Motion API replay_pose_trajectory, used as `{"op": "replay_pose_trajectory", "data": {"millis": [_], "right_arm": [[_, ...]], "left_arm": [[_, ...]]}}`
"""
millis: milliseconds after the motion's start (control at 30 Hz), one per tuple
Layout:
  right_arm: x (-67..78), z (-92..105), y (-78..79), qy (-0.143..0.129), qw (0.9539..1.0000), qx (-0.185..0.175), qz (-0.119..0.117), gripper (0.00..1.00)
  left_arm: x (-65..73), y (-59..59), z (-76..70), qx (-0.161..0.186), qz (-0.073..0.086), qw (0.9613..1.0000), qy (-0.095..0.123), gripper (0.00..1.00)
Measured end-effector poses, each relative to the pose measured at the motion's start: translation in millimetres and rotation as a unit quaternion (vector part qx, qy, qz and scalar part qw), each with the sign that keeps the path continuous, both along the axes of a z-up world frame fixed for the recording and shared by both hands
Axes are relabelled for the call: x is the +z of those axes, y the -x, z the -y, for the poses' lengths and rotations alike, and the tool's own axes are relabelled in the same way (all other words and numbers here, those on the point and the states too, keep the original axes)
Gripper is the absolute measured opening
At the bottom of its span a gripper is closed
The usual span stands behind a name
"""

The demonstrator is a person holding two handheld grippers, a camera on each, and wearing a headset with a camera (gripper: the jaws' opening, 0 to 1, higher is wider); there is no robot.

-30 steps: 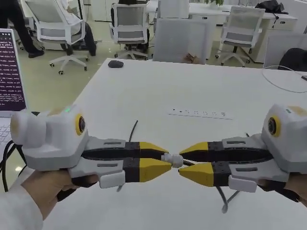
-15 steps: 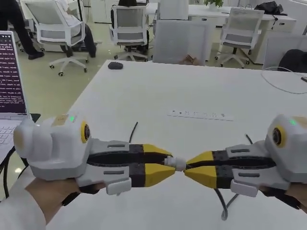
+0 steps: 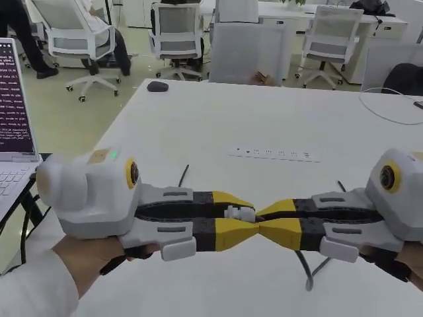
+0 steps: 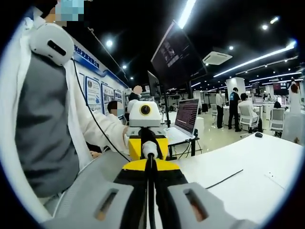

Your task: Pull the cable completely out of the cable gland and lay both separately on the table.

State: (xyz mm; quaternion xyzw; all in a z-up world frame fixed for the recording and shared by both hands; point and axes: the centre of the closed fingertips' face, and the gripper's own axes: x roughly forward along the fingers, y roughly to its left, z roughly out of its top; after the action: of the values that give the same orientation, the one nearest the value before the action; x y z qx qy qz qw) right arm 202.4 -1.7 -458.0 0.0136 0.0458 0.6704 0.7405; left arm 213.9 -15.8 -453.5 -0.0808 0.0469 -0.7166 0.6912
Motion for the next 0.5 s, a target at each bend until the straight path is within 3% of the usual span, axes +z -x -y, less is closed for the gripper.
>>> {"op": "replay_pose_trajectory", "data": {"millis": [267,500], "right_arm": [[-7.0,-0.9,-4.9,0.014,0.9998,-0.012,0.006,0.02],[-21.3,1.7,-10.3,0.054,0.9978,-0.018,0.034,0.02]], "left_arm": [[-4.9,-4.2,0.3,0.011,-0.013,0.9998,-0.007,0.16],[-12.2,-9.7,-5.2,0.023,-0.007,0.9996,-0.013,0.16]]}}
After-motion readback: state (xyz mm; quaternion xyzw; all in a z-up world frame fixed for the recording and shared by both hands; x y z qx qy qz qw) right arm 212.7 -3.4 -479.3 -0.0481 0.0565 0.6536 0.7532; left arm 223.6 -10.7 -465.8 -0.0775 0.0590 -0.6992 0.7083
